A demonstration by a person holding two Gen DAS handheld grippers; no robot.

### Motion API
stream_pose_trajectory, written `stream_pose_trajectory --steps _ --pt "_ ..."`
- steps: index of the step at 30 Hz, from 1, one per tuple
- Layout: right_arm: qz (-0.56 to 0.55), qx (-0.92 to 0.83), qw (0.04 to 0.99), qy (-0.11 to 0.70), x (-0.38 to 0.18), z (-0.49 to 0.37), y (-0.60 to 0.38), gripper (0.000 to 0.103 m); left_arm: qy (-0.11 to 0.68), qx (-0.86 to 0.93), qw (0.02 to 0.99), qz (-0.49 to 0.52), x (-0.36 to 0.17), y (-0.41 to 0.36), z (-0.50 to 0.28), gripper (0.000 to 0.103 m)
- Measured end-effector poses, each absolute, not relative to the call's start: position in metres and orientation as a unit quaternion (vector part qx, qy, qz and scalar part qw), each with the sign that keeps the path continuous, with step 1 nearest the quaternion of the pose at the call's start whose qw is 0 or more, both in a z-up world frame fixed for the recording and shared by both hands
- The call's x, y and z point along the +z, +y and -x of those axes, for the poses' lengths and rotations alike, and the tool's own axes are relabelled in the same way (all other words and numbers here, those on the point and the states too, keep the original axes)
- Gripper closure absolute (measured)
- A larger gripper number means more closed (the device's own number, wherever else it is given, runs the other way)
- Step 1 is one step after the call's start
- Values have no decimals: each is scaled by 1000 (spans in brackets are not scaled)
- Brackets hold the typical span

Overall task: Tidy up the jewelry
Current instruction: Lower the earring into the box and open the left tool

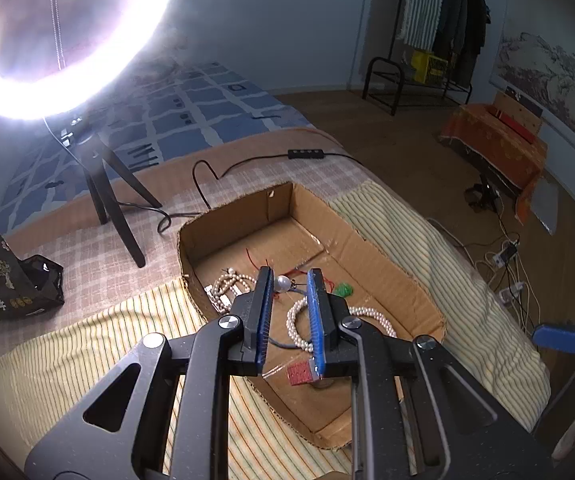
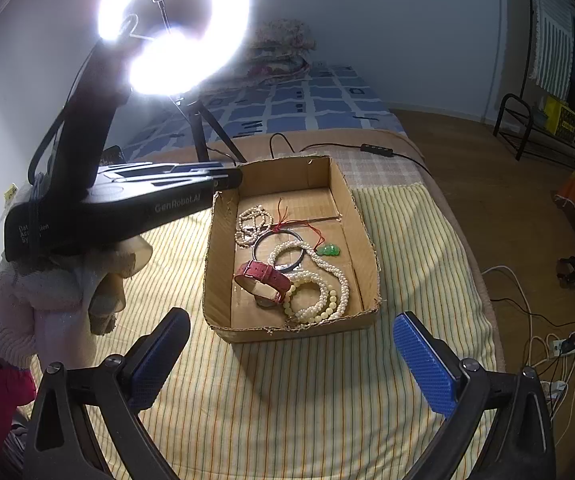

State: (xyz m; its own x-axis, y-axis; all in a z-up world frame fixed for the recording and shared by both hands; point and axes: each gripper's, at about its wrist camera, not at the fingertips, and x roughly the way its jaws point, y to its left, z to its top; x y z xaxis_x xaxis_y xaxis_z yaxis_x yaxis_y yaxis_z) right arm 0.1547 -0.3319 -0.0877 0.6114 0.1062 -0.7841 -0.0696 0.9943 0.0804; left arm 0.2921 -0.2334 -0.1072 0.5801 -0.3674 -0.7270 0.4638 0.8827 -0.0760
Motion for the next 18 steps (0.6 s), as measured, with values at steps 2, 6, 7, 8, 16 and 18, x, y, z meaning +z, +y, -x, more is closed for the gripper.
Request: stream_pose_trajectory --steps 2,6,7,8,16,18 --pt "-21 50 897 438 -87 -155 -332 0 393 -234 887 -59 -106 -232 -293 87" --pt "-20 51 898 437 -88 -155 -329 0 384 -231 892 -62 -103 -231 -291 61" --pt "-20 52 898 437 -88 -155 -329 0 382 -231 892 -62 -102 -231 -290 61" --pt "-19 53 898 437 -88 -155 -328 0 382 -231 893 -63 -101 -230 -289 61" --pt "-11 53 899 436 -87 -154 -322 0 374 -223 898 -59 -91 -218 -283 61" --pt "-9 52 899 434 -86 -153 -320 0 372 -222 899 -60 -88 -214 -280 61"
